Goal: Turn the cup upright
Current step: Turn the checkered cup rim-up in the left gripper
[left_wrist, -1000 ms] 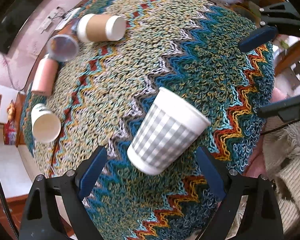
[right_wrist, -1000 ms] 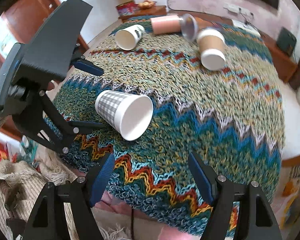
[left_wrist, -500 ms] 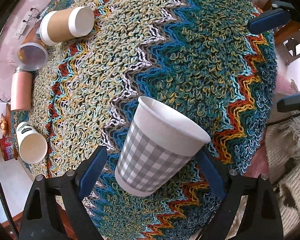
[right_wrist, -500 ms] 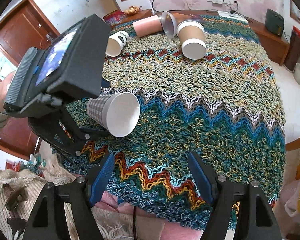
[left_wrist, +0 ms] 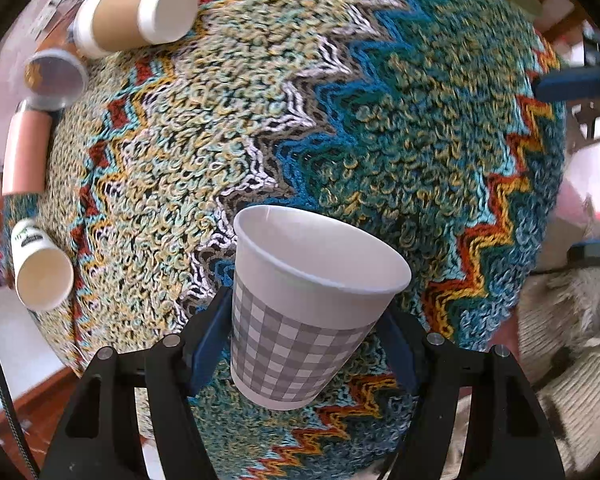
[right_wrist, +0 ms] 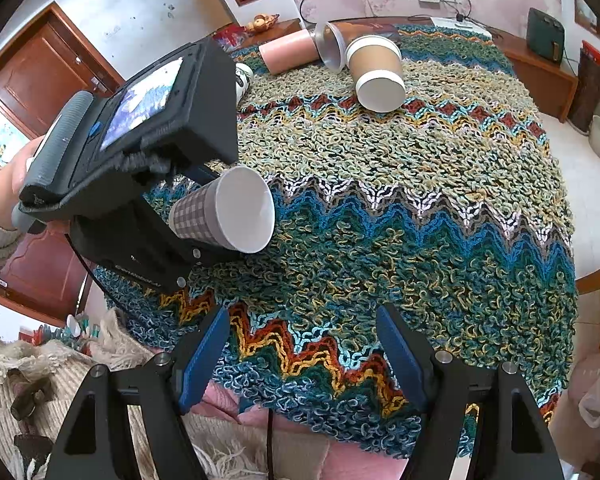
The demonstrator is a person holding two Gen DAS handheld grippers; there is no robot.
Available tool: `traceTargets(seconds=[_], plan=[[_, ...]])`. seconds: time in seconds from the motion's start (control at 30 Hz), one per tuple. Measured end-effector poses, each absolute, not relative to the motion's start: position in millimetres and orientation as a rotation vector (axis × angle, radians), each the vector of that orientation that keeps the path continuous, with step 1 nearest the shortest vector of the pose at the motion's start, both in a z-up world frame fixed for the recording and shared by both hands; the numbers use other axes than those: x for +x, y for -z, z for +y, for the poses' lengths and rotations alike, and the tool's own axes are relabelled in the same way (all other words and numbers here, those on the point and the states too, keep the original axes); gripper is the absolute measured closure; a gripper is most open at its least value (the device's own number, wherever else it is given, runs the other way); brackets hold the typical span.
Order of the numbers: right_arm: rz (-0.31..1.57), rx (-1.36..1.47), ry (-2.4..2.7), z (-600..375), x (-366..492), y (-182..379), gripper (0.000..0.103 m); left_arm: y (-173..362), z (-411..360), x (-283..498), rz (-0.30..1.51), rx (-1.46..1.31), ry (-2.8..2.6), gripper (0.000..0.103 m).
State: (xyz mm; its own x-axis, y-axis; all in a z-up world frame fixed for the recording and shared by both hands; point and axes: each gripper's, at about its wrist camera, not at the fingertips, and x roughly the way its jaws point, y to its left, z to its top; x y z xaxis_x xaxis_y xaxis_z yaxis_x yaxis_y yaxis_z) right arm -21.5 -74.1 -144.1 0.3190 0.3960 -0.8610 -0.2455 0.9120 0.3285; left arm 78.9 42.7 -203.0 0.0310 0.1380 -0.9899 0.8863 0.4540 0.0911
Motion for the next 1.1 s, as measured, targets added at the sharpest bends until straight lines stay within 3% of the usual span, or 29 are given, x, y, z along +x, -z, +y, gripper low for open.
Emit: traceTargets(seconds=[0.5,1.1], plan=[[1.161,0.122,-0.421,-64.4,-10.9,147.5,0.027,179.6,115.2,138.6,1.331,0.374,0.459,0.031],[0.972,0.108,-0.198,-46.5,1.6,127.4,0.027,167.3,165.1,93.9,1.016,-0.100,0.254,0.032]])
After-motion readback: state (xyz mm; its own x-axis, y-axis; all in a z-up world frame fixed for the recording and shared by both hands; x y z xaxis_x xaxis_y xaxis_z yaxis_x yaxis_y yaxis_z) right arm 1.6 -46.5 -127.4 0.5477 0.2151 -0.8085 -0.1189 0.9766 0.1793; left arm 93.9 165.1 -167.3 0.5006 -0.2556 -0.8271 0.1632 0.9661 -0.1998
